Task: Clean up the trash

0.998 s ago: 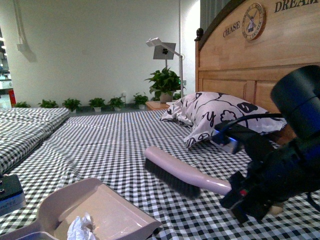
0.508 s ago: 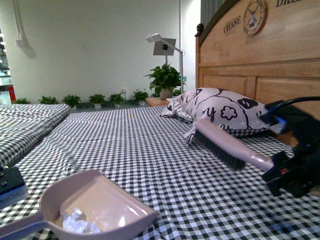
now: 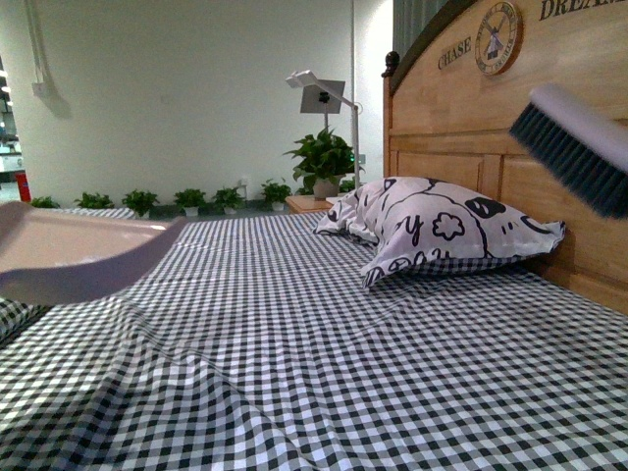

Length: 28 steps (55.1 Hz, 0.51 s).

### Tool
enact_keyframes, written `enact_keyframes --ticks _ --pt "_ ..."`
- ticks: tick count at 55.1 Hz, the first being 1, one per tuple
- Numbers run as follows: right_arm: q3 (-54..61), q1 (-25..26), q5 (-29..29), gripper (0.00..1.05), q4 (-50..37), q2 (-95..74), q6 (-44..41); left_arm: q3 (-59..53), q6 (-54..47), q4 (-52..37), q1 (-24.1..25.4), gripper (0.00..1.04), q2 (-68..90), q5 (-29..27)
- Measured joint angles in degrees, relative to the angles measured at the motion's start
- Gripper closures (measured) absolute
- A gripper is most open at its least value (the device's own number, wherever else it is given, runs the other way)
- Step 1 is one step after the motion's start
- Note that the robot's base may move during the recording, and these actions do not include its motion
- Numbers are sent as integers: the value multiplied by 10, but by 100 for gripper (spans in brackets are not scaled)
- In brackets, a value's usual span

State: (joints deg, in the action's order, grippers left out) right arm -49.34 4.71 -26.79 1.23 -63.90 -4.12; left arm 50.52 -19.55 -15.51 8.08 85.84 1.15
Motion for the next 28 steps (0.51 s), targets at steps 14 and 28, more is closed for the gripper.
enact_keyframes --ticks 14,28 --pt "0 30 -57 84 18 127 76 -77 32 23 -38 79 -182 -11" --pt "4 20 -11 84 43 226 154 -153 33 85 -93 79 -370 -29"
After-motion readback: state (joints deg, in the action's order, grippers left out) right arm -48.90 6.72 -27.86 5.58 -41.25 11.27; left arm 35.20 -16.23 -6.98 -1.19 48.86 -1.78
